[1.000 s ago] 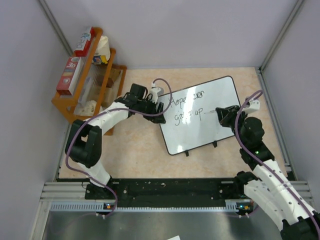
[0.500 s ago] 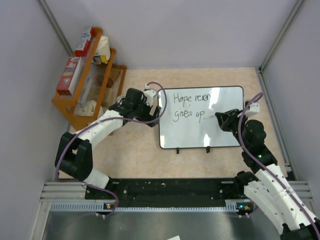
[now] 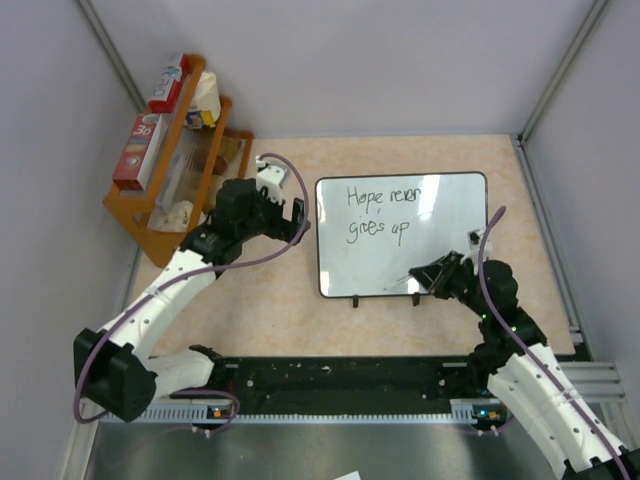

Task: Write a sentence on the whiteboard
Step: Put down the whiteboard marker without the cap at the corner of the board.

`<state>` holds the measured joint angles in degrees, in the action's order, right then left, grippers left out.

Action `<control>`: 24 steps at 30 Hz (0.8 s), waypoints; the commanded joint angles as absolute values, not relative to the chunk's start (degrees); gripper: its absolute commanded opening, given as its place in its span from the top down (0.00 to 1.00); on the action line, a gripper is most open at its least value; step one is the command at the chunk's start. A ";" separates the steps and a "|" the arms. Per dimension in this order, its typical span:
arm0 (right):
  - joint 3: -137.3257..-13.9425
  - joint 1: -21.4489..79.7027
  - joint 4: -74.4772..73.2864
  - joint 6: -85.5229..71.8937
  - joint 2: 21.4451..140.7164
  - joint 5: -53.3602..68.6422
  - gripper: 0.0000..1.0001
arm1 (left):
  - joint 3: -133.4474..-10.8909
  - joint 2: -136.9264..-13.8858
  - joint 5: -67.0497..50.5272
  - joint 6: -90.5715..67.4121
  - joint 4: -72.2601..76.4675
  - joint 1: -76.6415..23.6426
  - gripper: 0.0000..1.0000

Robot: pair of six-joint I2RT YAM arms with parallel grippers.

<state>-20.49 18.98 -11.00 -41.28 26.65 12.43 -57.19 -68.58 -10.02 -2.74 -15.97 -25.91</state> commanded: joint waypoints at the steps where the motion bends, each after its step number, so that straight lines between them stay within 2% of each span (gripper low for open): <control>1: -15.49 18.72 -11.60 -50.00 25.66 20.55 1.00 | -55.72 -64.08 -12.30 -6.33 -9.85 -25.75 0.01; 15: -5.10 18.72 -7.56 -59.94 28.12 27.69 1.00 | -55.28 -58.19 -13.27 -8.53 -2.99 -25.75 0.01; 18: -4.40 18.72 -7.29 -60.73 28.04 27.69 0.88 | -55.11 -58.10 -13.36 -8.61 -2.81 -25.75 0.01; 19: -4.66 18.72 -7.21 -60.65 27.95 27.42 0.76 | -55.02 -58.10 -13.27 -8.61 -2.73 -25.66 0.01; 21: -5.18 18.72 -7.29 -60.12 27.95 27.07 0.64 | -54.93 -57.92 -13.36 -8.61 -2.55 -25.75 0.01; 22: -5.79 18.63 -7.47 -59.77 27.95 26.81 0.47 | -54.84 -57.75 -13.27 -8.61 -2.64 -25.75 0.01; 24: -6.50 18.72 -8.17 -59.24 28.04 26.19 0.31 | -54.67 -57.57 -13.19 -8.35 -2.55 -25.66 0.01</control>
